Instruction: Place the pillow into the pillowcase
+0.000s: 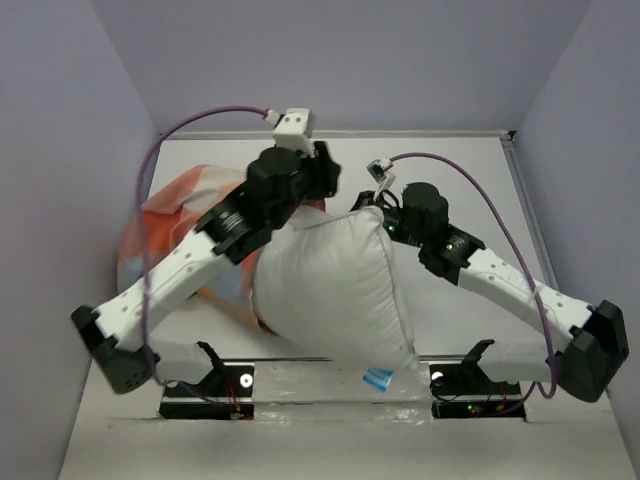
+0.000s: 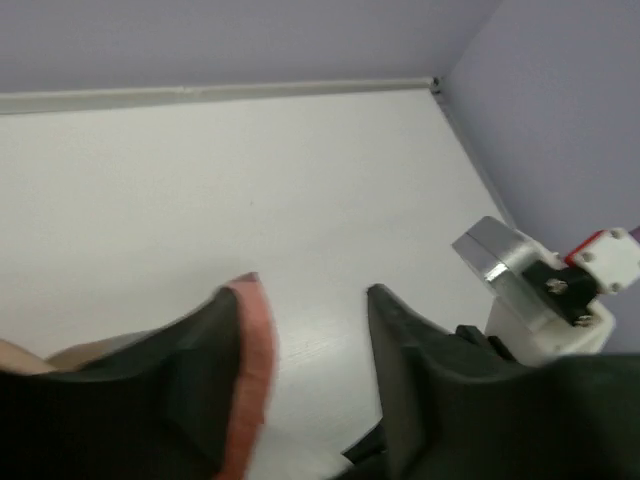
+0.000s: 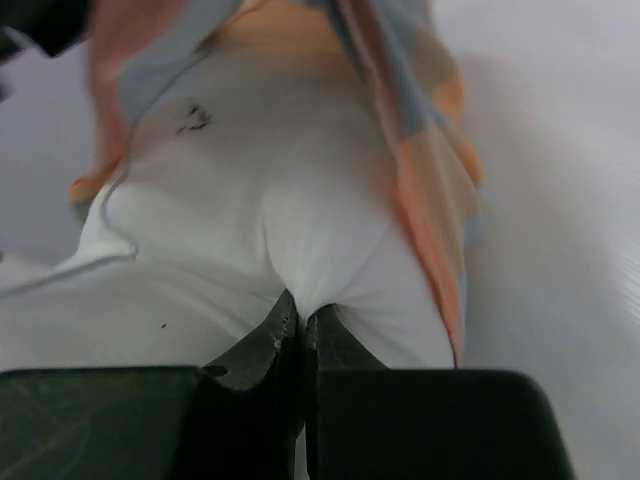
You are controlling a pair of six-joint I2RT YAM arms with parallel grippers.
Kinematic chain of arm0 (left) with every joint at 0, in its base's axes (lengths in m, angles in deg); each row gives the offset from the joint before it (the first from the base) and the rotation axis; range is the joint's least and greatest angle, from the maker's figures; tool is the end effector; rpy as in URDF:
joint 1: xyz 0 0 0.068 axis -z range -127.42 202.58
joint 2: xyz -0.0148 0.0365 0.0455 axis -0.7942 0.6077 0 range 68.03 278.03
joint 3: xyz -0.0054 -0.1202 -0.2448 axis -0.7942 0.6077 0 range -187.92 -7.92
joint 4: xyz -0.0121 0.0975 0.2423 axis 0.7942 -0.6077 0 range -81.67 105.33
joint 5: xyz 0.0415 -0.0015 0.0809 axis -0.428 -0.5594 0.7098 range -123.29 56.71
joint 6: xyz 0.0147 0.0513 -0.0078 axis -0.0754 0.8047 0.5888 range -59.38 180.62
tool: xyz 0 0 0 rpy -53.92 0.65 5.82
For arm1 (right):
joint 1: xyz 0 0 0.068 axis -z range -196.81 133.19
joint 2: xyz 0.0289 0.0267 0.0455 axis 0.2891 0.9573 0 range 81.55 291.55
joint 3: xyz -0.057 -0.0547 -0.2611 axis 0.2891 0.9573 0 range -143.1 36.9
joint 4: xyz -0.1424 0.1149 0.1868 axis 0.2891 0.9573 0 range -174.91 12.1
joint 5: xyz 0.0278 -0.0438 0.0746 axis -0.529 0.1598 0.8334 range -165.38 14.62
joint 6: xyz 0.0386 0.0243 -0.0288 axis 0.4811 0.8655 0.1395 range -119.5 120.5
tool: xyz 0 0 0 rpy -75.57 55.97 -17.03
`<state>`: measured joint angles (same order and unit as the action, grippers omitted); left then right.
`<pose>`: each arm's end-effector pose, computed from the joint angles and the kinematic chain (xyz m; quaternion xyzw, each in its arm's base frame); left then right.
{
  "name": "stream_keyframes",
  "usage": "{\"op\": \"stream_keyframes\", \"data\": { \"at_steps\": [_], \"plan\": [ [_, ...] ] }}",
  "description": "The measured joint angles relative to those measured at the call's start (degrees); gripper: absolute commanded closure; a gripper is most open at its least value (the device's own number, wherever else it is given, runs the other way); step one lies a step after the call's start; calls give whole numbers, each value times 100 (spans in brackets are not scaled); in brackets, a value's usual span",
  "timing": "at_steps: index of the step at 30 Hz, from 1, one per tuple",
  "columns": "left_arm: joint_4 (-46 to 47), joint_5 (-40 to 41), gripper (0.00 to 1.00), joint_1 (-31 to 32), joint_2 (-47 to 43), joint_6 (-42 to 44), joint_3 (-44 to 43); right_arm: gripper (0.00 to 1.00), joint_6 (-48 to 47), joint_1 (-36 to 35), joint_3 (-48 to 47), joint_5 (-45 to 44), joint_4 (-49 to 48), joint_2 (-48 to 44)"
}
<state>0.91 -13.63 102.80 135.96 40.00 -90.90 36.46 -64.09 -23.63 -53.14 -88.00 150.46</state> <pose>0.1689 -0.1839 0.4808 0.0597 0.7009 -0.3082 0.6405 0.1818 0.2167 0.3736 -0.2009 0.7087 0.5457 0.3995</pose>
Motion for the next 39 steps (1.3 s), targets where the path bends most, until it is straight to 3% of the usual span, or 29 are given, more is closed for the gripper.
{"op": "stream_keyframes", "data": {
  "at_steps": [2, 3, 4, 5, 6, 7, 10, 15, 19, 22, 25, 27, 29, 31, 32, 35, 39],
  "plan": [
    [153, -186, 12, -192, 905, 61, -181, 100, 219, 774, 507, 157, -179, 356],
    [192, -275, 11, -251, 1390, 109, -264, 99, 297, 975, 640, 238, -212, 520],
    [170, -284, 11, -286, 1727, 151, -334, 91, 354, 1314, 863, 289, -234, 850],
    [144, -317, 11, -299, 2079, 197, -431, 71, 400, 1596, 1038, 334, -223, 1176],
    [118, -317, 11, -302, 2293, 238, -490, 58, 442, 1773, 1115, 380, -201, 1370],
    [92, -313, 11, -299, 2400, 289, -503, 36, 507, 1991, 1176, 398, -195, 1545],
    [107, -79, 11, -256, 2260, 411, -507, 17, 476, 2396, 1163, 251, -111, 1517],
    [479, 872, 11, 162, 881, 728, 286, 17, 61, 2660, 643, -599, 424, 935],
    [601, 1613, 11, 726, -225, 793, 1237, 28, -361, 2658, 278, -1093, 619, 444],
    [518, 1884, 11, 780, -507, 765, 1899, 48, -568, 2658, 334, -1178, 763, -125],
    [363, 1967, 12, 763, -385, 774, 2428, 80, -776, 2625, 514, -1095, 828, -732],
    [343, 1812, 12, 798, -214, 868, 2723, 84, -920, 2518, 636, -1036, 883, -964],
    [350, 1676, 12, 848, -87, 1029, 2898, 84, -990, 2232, 828, -1001, 927, -1152],
    [494, 1602, 11, 868, -13, 1217, 2894, 77, -1097, 2013, 1064, -970, 1040, -1281],
    [570, 1596, 11, 868, 11, 1283, 2885, 64, -1132, 1930, 1180, -933, 1104, -1342],
    [833, 1609, 11, 866, 278, 1558, 2673, 45, -1211, 1869, 1416, -911, 1259, -1456],
    [1108, 1589, 14, 793, 855, 1823, 2337, 40, -1279, 1834, 1537, -898, 1373, -1521]
  ]
}}
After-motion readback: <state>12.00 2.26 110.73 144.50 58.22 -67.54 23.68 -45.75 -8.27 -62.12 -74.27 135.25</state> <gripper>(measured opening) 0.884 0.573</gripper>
